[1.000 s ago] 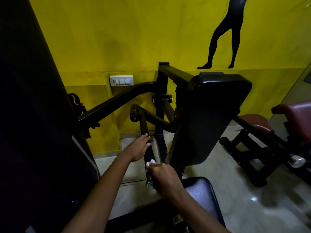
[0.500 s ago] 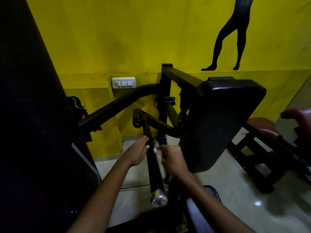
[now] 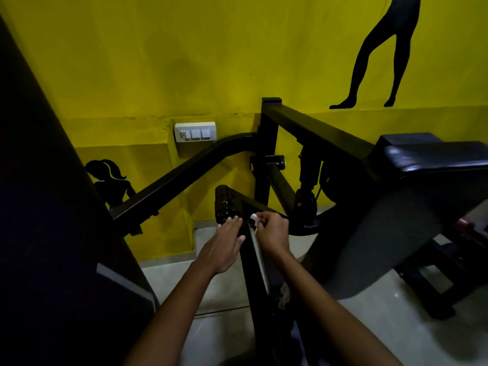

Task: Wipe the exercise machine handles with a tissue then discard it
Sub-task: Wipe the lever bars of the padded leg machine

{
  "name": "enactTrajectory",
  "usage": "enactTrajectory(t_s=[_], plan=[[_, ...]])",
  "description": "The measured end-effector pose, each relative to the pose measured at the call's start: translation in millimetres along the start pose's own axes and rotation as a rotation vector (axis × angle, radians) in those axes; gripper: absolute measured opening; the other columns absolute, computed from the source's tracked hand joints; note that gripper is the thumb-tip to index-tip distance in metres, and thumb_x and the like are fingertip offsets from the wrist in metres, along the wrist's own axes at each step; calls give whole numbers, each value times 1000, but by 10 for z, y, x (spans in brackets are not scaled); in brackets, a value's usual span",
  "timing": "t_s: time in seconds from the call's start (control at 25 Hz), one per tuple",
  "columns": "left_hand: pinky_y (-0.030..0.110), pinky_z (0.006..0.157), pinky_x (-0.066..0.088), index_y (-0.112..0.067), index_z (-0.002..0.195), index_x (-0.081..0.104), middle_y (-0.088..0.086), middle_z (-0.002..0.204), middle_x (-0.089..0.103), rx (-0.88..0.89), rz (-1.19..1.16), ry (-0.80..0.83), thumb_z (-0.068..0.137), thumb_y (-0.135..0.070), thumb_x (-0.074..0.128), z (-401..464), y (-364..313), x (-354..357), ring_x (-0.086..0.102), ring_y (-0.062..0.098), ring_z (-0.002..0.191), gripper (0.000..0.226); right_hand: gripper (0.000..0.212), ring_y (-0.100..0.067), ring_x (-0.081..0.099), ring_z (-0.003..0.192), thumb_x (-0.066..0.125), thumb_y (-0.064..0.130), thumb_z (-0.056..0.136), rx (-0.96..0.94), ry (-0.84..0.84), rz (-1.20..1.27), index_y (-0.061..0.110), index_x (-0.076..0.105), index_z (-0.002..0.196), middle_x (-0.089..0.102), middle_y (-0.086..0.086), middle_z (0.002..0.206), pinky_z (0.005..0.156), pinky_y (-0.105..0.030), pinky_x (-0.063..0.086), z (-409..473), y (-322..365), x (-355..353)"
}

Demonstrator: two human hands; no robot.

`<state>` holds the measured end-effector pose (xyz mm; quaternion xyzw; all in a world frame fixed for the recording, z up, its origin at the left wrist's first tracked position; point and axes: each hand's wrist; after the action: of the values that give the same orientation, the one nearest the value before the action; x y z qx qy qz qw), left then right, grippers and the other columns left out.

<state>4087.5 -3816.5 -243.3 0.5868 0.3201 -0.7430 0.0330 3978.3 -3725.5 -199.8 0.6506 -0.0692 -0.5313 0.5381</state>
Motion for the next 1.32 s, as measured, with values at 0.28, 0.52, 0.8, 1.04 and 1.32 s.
enactTrajectory(t_s=[0.28,0.52,0.8,1.04,1.32], plan=[[31,115,-8,-15,151,18,-1,160,9,99,139,8,89,-61,5,303,298,11,-10,13,146,79,31,-19,60,112,56,5,90,53,36,-32,7,62,121,65,-10,120,95,-26,46,450,-143,365],[29,113,-7,-17,151,19,-5,160,10,87,85,3,101,-45,28,313,321,24,-14,10,145,58,31,-17,59,113,57,6,90,69,136,-34,10,63,120,65,-9,120,93,-18,41,385,-256,445],[32,117,-1,-13,152,14,-2,160,9,43,-23,69,103,-35,27,117,175,46,-12,10,145,55,30,-13,57,116,59,6,89,30,181,-39,7,64,118,66,-6,119,89,-11,36,49,-277,206],[31,118,3,-12,152,12,0,160,6,-4,-108,101,104,-32,27,-239,-90,36,-3,11,147,54,28,-12,62,108,60,10,89,13,191,-37,8,64,117,68,-7,116,88,-14,42,-389,-296,21],[30,120,7,-13,152,11,0,160,6,-31,-87,122,104,-33,26,-718,-408,15,-1,12,147,54,29,-12,63,107,59,8,88,-23,198,-59,11,65,116,68,-6,115,94,-22,47,-944,-342,-228]])
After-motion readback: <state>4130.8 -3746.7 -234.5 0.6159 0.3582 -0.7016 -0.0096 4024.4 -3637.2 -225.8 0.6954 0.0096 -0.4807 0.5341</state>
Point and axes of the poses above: each hand's wrist, its own z-axis towards the middle knuckle, its own x-axis out of the palm, y = z × x
